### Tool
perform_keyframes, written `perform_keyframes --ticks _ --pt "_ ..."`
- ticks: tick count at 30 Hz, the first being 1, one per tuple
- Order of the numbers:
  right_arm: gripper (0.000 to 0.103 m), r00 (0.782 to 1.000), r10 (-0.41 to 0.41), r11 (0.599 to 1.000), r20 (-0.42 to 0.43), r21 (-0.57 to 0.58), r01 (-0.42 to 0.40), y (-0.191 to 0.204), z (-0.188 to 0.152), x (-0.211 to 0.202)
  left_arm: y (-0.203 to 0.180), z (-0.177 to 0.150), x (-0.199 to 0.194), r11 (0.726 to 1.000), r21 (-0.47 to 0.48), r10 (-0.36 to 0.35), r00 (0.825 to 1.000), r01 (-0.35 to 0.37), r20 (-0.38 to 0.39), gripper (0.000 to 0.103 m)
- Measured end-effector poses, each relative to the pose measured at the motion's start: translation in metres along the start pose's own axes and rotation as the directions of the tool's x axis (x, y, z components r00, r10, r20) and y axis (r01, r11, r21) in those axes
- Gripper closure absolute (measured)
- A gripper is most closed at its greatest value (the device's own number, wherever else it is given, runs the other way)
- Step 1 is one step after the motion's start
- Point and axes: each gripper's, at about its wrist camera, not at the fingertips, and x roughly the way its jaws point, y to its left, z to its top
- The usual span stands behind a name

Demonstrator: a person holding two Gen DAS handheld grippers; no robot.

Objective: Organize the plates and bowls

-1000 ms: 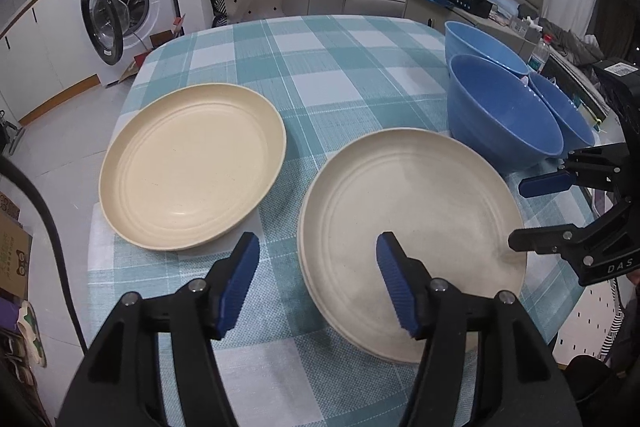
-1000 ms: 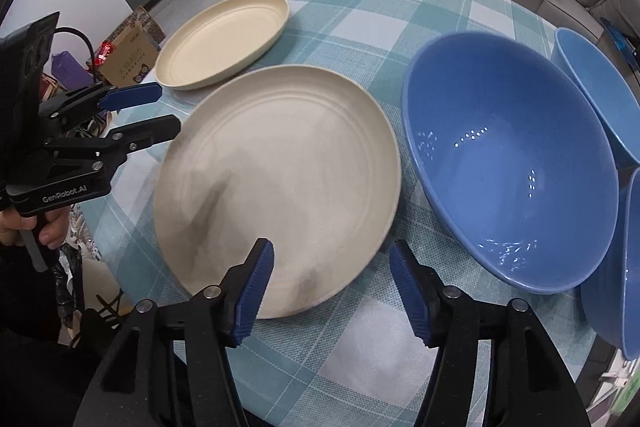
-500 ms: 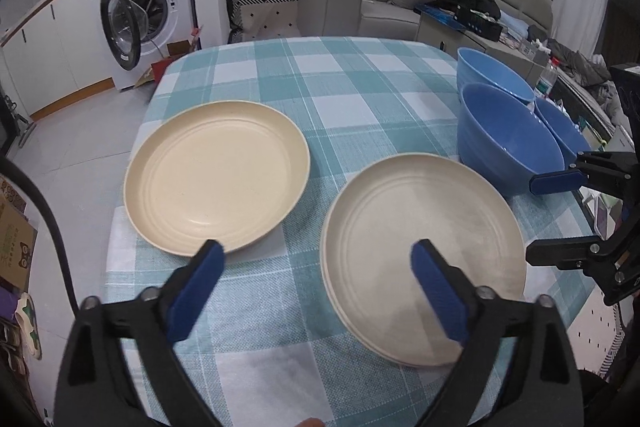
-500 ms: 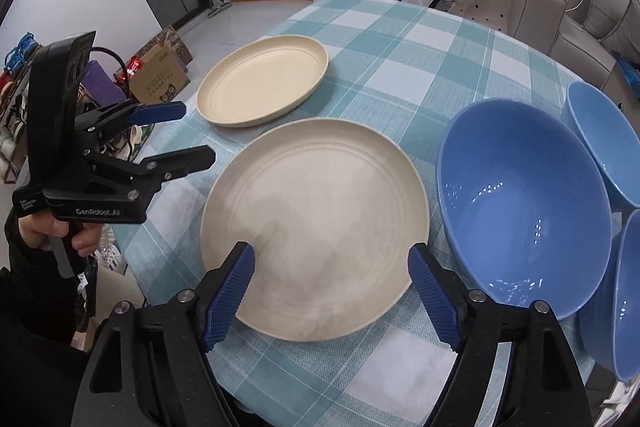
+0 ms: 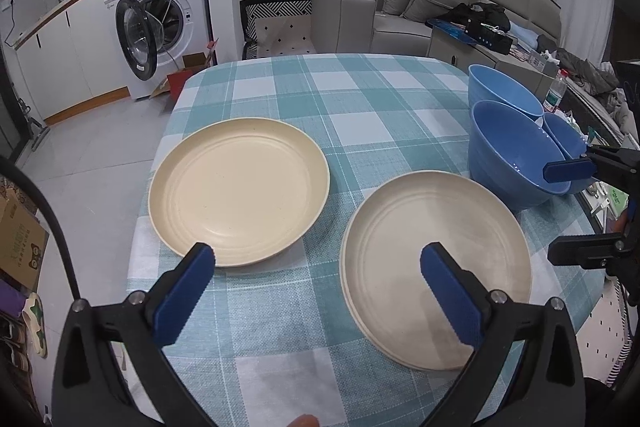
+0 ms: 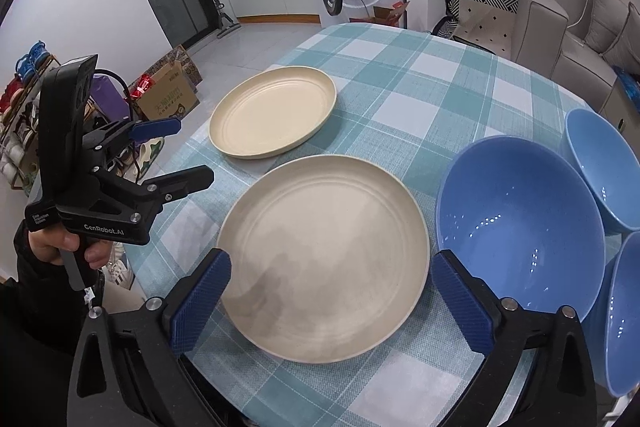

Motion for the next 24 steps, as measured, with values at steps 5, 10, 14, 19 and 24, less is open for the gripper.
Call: perform_keyframes --ticks 5,10,14,19,24 --pt "0.001 1.0 -0.017 1.0 0.023 0.007 0.016 -0.001 0.006 0.0 0.004 0.001 -0.003 1.0 -0.001 0.016 1.0 -0.016 0.005 0.0" --pt "0.001 0.998 -0.014 0.999 0.053 0.033 0.012 -0.002 0.014 -0.003 0.01 0.006 -0.008 1.0 -0.004 0.023 0.999 -0.023 0.024 0.0" --pt "0.001 0.998 -0.008 0.999 0.064 0.037 0.006 0.0 0.023 -0.003 0.014 0.008 -0.01 1.0 -0.009 0.03 0.999 -0.03 0.033 0.0" --pt "0.001 0.998 0.006 1.0 0.064 0.028 -0.008 0.007 0.033 0.0 0.021 0.01 -0.01 0.998 -0.029 0.049 0.998 -0.048 0.031 0.0" --pt "0.001 0.998 0.018 1.0 0.055 0.016 -0.019 0.013 0.041 0.008 0.029 0.01 -0.009 0.997 -0.049 0.062 0.998 -0.061 0.031 0.0"
